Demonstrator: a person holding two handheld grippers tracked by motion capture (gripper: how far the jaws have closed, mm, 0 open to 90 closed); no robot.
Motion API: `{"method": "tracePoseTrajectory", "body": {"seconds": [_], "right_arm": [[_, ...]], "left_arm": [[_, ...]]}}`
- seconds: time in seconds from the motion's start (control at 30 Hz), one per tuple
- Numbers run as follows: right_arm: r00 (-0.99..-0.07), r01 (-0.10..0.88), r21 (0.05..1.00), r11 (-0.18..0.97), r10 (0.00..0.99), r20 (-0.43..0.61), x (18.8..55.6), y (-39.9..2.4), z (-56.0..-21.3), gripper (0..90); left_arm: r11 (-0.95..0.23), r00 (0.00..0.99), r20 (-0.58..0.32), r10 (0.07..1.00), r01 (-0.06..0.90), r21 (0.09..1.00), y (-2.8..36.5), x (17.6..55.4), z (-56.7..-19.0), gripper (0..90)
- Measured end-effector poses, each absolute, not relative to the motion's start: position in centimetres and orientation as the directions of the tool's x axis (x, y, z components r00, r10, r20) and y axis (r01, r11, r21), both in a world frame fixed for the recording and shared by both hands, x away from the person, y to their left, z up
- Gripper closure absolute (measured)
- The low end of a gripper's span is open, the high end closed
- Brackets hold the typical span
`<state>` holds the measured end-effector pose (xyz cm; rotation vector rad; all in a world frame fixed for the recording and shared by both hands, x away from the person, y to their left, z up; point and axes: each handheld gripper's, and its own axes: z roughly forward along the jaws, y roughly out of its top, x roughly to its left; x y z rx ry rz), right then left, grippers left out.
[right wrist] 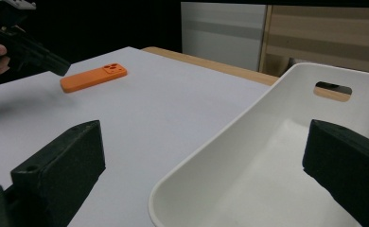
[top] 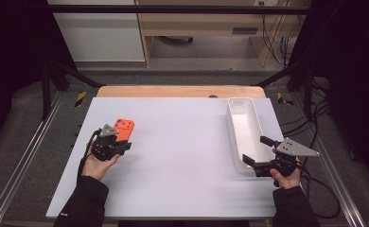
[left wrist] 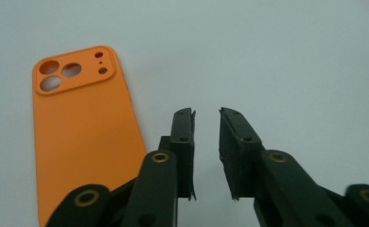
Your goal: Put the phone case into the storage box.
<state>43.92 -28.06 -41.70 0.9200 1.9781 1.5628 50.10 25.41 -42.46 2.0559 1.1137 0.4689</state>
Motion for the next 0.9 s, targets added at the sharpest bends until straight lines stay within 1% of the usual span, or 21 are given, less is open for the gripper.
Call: {"method": "tracePoseTrajectory", "body": {"seconds": [0.1,0.17,0.23,0.3,0.47,0.5,0.53,0.63,0.77,0.83,0.9], "right_arm": [[-0.674,0.222,0.966,0.137,0.737,0.051,43.9,-28.1,-41.7,0.4],[-0.673,0.222,0.966,0.134,0.737,0.053,43.9,-28.1,-41.7,0.3],[-0.673,0.222,0.966,0.134,0.738,0.052,43.9,-28.1,-41.7,0.4],[-0.673,0.222,0.966,0.134,0.738,0.053,43.9,-28.1,-41.7,0.4],[-0.674,0.222,0.966,0.134,0.737,0.053,43.9,-28.1,-41.7,0.4],[-0.674,0.223,0.966,0.133,0.736,0.055,43.9,-28.1,-41.7,0.4],[-0.674,0.223,0.966,0.133,0.736,0.055,43.9,-28.1,-41.7,0.4],[-0.673,0.222,0.966,0.136,0.738,0.051,44.0,-28.1,-41.7,0.3],[-0.673,0.221,0.965,0.139,0.738,0.048,44.0,-28.1,-41.7,0.3],[-0.674,0.222,0.966,0.135,0.737,0.052,44.0,-28.1,-41.7,0.3],[-0.673,0.223,0.966,0.134,0.738,0.053,43.9,-28.1,-41.7,0.4]], "left_arm": [[-0.334,0.559,-0.035,0.828,0.542,0.771,25.5,49.9,-41.8,65.6],[-0.330,0.561,-0.028,0.827,0.525,0.785,25.5,49.7,-41.4,59.5],[-0.326,0.574,-0.035,0.818,0.513,0.794,25.6,49.5,-41.0,55.8],[-0.335,0.581,-0.014,0.814,0.489,0.806,25.6,49.4,-40.5,47.2],[-0.315,0.583,-0.004,0.812,0.444,0.839,25.8,49.0,-39.2,34.2],[-0.306,0.577,-0.001,0.817,0.435,0.847,25.9,48.9,-39.0,30.1],[-0.295,0.572,-0.005,0.821,0.431,0.853,26.0,48.8,-38.7,30.1],[-0.281,0.560,0.001,0.829,0.415,0.866,26.3,48.7,-38.2,24.6],[-0.273,0.532,0.012,0.846,0.415,0.868,26.7,48.7,-37.9,12.1],[-0.262,0.526,-0.002,0.850,0.426,0.866,26.9,48.9,-37.8,10.1],[-0.264,0.528,-0.007,0.849,0.436,0.861,27.0,49.1,-37.8,6.0]]}}
